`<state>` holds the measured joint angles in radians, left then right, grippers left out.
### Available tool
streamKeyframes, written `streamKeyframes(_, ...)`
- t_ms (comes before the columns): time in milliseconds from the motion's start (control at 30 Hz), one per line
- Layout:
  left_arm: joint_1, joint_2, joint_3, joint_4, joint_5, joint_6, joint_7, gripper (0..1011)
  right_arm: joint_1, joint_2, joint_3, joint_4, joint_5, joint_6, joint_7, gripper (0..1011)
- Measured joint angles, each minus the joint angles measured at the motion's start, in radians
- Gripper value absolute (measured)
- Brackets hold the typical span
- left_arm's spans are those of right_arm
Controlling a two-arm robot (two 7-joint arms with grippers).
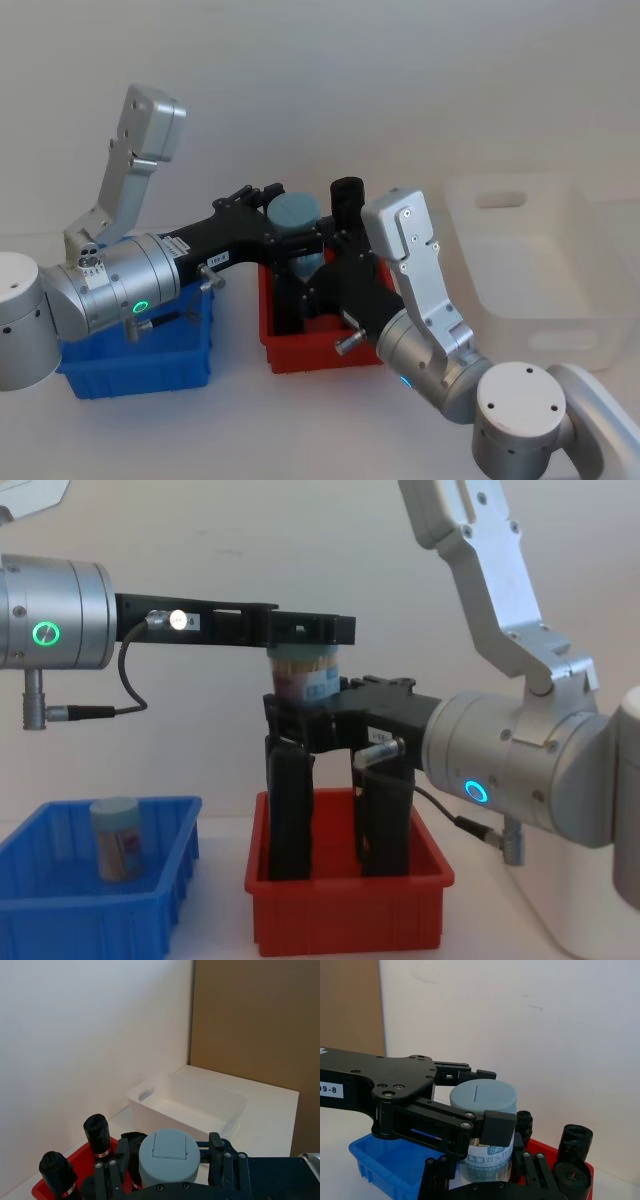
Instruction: Pick the cotton swabs from the blue box and place them into the white box.
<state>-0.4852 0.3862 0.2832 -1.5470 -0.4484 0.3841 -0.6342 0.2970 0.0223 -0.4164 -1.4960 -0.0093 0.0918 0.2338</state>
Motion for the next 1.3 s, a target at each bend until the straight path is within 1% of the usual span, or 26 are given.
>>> streamKeyframes(167,0.000,0.000,0.000,0.000,0.000,0.000,0.000,1004,-0.011,0.006,0.001,-0.014,0.000,0.003,-0.017,639)
streamKeyframes(400,0.000,0.000,0.000,0.000,0.000,0.000,0.000,1004,-0.036,0.024,0.010,-0.046,0.010,0.004,-0.055,639)
streamKeyframes(467,0.000,0.000,0.000,0.000,0.000,0.000,0.000,1004,-0.049,0.034,0.017,-0.063,0.017,0.004,-0.075,639)
streamKeyframes(500,0.000,0.000,0.000,0.000,0.000,0.000,0.000,1004,-0.049,0.034,0.017,-0.063,0.017,0.004,-0.075,639)
streamKeyframes(733,0.000,0.000,0.000,0.000,0.000,0.000,0.000,1004,-0.075,0.061,0.037,-0.096,0.037,0.001,-0.128,639)
streamKeyframes(833,0.000,0.000,0.000,0.000,0.000,0.000,0.000,1004,-0.089,0.077,0.052,-0.109,0.049,-0.002,-0.158,639)
streamKeyframes(867,0.000,0.000,0.000,0.000,0.000,0.000,0.000,1004,-0.089,0.077,0.052,-0.109,0.049,-0.002,-0.158,639)
streamKeyframes(967,0.000,0.000,0.000,0.000,0.000,0.000,0.000,1004,-0.100,0.093,0.069,-0.120,0.061,-0.007,-0.189,639)
streamKeyframes(1067,0.000,0.000,0.000,0.000,0.000,0.000,0.000,1004,-0.107,0.104,0.081,-0.126,0.068,-0.010,-0.208,639)
streamKeyframes(1167,0.000,0.000,0.000,0.000,0.000,0.000,0.000,1004,-0.117,0.123,0.101,-0.132,0.083,-0.018,-0.244,639)
streamKeyframes(1233,0.000,0.000,0.000,0.000,0.000,0.000,0.000,1004,-0.121,0.130,0.110,-0.132,0.088,-0.022,-0.255,639)
streamKeyframes(1267,0.000,0.000,0.000,0.000,0.000,0.000,0.000,1004,-0.125,0.138,0.120,-0.132,0.094,-0.027,-0.269,639)
streamKeyframes(1300,0.000,0.000,0.000,0.000,0.000,0.000,0.000,1004,-0.125,0.138,0.120,-0.132,0.094,-0.027,-0.269,639)
